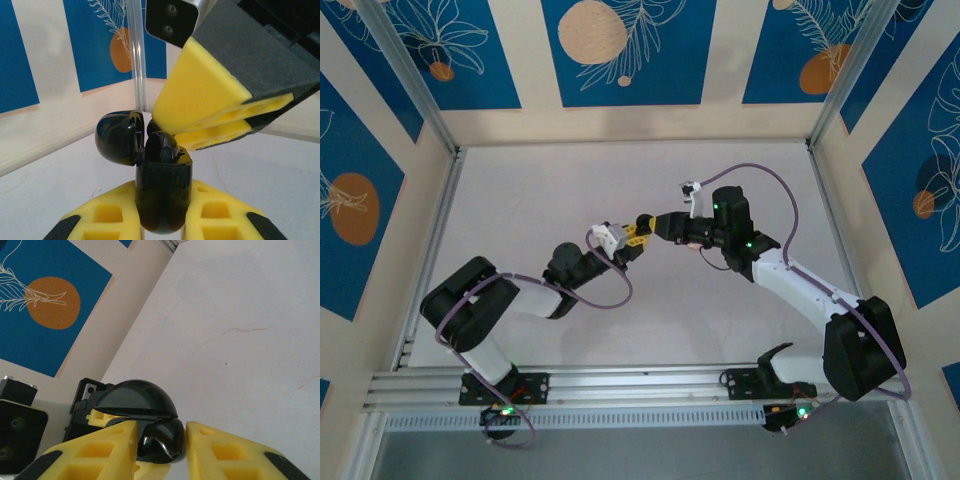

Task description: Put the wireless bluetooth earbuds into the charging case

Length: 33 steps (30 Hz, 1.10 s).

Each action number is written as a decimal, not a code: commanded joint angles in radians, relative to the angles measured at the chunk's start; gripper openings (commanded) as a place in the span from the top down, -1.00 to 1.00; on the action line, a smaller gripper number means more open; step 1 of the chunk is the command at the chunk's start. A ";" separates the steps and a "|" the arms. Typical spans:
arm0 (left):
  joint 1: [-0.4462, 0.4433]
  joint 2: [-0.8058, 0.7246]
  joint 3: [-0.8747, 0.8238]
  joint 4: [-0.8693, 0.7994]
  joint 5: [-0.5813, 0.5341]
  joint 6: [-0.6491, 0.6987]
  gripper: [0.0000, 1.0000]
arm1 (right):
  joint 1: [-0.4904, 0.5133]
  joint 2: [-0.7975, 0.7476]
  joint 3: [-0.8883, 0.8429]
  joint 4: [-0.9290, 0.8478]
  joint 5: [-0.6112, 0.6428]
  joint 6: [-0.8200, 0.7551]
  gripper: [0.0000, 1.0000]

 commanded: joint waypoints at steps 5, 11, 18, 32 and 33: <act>-0.015 -0.025 0.009 0.048 0.017 -0.002 0.79 | -0.004 -0.031 0.022 -0.035 -0.011 -0.035 0.11; -0.014 -0.018 0.013 0.048 0.040 -0.008 0.79 | -0.040 -0.047 0.045 -0.031 -0.080 -0.040 -0.05; -0.012 -0.013 -0.014 0.048 -0.054 -0.008 0.79 | -0.071 -0.045 0.063 -0.192 -0.049 -0.040 -0.05; 0.087 -0.090 -0.190 0.041 -0.227 -0.169 0.80 | -0.006 0.224 0.390 -0.921 0.029 -0.223 0.02; 0.094 -0.103 -0.203 0.029 -0.240 -0.177 0.80 | 0.017 0.260 0.413 -0.965 0.046 -0.203 0.02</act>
